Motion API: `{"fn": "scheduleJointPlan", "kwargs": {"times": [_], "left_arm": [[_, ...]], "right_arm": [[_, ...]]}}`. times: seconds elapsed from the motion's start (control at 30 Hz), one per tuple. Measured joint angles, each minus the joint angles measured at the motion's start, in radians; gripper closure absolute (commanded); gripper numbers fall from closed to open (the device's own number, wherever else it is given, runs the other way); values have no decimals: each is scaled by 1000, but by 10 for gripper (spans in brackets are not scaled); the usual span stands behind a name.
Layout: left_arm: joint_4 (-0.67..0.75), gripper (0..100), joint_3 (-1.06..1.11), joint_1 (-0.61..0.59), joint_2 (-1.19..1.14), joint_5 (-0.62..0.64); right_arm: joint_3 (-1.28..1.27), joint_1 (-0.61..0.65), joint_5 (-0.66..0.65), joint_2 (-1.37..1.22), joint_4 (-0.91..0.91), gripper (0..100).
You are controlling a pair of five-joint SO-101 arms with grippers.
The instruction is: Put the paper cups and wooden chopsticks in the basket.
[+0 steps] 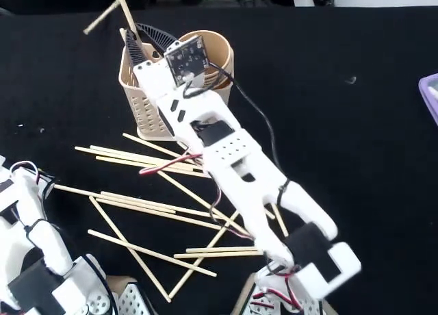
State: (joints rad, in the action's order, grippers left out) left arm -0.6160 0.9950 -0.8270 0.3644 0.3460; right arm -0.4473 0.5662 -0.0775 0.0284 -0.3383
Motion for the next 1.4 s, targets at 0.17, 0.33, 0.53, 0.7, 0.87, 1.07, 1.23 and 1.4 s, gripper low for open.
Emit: {"fn": "scheduleJointPlan", "kwargs": {"times": [0.17, 0.33, 0.53, 0.7, 0.87, 1.07, 1.23, 1.4], "left_arm": [[0, 809, 0, 0, 0, 0], [0, 809, 0, 0, 0, 0], [0, 809, 0, 0, 0, 0], [0, 809, 0, 0, 0, 0], [0, 809, 0, 0, 0, 0], [0, 809, 0, 0, 0, 0], [0, 809, 0, 0, 0, 0], [0, 809, 0, 0, 0, 0]], "right_arm": [[3, -2, -3, -35, -5, 982], [8, -2, -3, -37, -5, 982], [-6, -3, -3, -37, -6, 982], [-58, -11, -3, -12, -21, 982], [-158, -11, -3, 77, -26, 891], [-184, -11, 48, 109, -23, 881], [-184, -12, 58, 109, -25, 881], [-160, -15, 60, 107, -6, 881]]}}
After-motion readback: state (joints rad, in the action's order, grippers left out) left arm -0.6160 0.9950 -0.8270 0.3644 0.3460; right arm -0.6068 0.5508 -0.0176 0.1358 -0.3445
